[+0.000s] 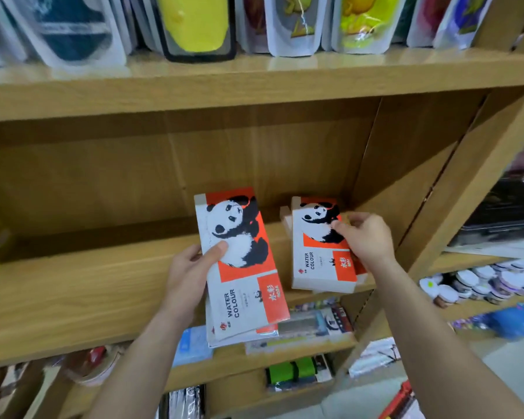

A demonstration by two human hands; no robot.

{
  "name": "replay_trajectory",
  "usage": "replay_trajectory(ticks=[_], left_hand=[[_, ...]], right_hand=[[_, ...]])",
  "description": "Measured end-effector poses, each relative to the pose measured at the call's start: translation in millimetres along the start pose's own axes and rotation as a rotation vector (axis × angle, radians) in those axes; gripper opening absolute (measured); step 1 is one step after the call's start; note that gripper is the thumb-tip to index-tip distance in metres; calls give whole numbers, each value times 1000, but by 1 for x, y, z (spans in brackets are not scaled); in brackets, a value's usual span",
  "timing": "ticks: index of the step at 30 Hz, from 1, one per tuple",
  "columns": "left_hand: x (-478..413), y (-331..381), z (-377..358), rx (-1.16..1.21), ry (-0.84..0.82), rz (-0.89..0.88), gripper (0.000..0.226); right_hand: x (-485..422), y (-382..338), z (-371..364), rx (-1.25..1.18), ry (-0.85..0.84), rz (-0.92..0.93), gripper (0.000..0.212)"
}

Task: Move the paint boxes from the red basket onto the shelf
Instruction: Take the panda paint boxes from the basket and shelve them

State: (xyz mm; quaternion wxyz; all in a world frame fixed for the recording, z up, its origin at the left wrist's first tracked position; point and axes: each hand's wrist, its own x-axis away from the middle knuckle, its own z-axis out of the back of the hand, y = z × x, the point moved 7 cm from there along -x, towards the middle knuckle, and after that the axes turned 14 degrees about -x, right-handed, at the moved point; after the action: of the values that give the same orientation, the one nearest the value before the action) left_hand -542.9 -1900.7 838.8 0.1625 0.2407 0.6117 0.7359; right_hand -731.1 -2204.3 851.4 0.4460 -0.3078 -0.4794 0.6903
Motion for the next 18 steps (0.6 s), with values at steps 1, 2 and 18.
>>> replay_trajectory(ticks=[1,2,18], left_hand=[[2,7,-3,9,-11,-16,16],[4,17,-7,16,-23,-39,17],[-30,69,-139,-440,-254,-220,46]], right_hand=[[12,-7,9,4,60,74,41],[28,-15,15,-52,68,153,38],[94,-19,22,-554,-181,205,59]])
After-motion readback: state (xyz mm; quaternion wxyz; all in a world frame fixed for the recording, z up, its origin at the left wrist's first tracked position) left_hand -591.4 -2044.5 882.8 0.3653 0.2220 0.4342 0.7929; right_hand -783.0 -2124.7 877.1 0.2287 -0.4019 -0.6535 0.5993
